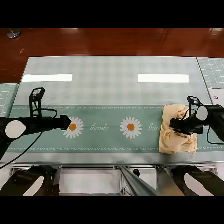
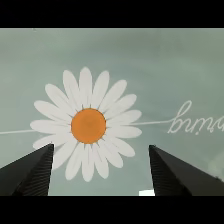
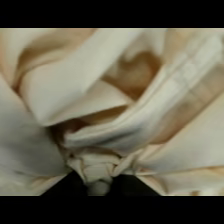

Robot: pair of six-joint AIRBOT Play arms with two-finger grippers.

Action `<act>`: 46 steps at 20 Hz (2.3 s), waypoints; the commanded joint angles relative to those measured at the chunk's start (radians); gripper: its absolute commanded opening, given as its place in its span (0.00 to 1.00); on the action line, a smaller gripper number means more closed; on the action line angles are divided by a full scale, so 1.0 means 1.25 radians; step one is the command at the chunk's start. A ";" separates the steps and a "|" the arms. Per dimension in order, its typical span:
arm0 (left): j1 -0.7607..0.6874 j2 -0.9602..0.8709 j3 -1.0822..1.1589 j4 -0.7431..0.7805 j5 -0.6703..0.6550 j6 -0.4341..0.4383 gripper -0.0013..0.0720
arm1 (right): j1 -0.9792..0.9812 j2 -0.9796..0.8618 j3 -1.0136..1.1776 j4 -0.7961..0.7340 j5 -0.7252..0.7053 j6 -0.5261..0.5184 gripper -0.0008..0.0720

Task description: Fold the shirts.

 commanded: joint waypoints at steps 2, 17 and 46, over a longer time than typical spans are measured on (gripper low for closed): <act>0.042 -0.003 0.081 0.117 -0.085 0.034 0.97 | -0.002 0.083 0.143 0.047 0.054 -0.102 0.06; 0.083 0.167 -0.026 -0.064 -0.098 0.067 0.97 | 0.267 0.078 1.082 0.180 0.187 -0.228 0.06; 0.081 0.127 -0.082 -0.269 -0.255 0.117 0.97 | 0.106 -0.296 0.656 0.383 0.167 -0.269 0.87</act>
